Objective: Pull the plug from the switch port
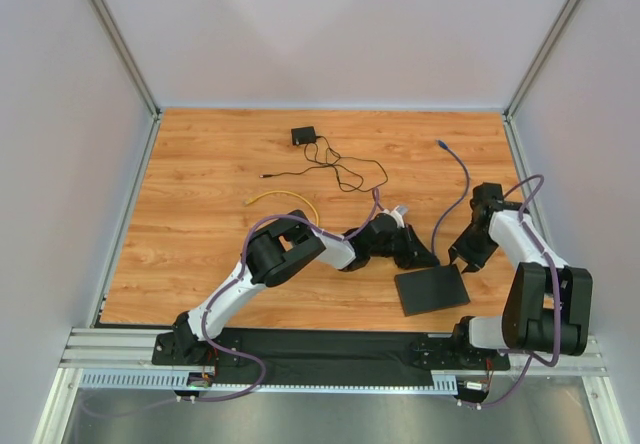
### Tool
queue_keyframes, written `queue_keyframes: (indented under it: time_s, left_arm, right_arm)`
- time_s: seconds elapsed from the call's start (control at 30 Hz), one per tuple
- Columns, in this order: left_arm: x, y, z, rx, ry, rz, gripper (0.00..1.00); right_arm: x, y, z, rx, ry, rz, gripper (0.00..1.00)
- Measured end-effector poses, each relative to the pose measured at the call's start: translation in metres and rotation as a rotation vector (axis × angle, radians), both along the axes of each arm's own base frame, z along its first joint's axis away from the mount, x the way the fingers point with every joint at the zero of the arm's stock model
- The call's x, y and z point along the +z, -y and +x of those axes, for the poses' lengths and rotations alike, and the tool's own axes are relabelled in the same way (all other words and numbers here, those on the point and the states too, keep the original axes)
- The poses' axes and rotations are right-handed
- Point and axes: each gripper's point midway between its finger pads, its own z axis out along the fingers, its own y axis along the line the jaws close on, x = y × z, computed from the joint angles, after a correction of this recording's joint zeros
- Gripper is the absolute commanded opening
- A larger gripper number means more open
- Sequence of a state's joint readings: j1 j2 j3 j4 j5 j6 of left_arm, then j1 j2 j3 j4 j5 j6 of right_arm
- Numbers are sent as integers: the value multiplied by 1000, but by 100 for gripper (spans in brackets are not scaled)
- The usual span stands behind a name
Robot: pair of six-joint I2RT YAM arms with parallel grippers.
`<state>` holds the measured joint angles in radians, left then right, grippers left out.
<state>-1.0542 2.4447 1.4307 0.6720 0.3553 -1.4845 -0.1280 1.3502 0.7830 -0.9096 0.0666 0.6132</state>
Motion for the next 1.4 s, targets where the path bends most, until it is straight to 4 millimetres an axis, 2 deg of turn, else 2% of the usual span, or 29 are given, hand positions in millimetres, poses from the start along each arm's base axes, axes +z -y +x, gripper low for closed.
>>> queue_keyframes:
  time_s: [0.1, 0.3, 0.8, 1.0, 1.23, 1.3, 1.4]
  left_arm:
    - [0, 0, 0, 0, 14, -6, 0]
    - [0, 0, 0, -3, 47, -12, 0]
    - [1, -2, 3, 29, 99, -29, 0]
    - [2, -2, 0, 14, 120, -27, 0]
    - [2, -4, 1, 3, 117, -31, 0]
    - [2, -6, 3, 1, 111, -33, 0]
    - [5, -11, 22, 41, 112, -40, 0]
  right_arm:
    - [5, -3, 6, 19, -7, -29, 46]
    - [7, -6, 14, 34, -23, -73, 47]
    - [-6, -9, 3, 84, -95, -151, 46]
    - [-22, -6, -5, 88, -103, -169, 45]
    - [-23, -8, -4, 110, -102, -194, 45]
    - [-23, -9, -3, 115, -99, -195, 44]
    - [-23, -10, -3, 123, -100, -196, 43]
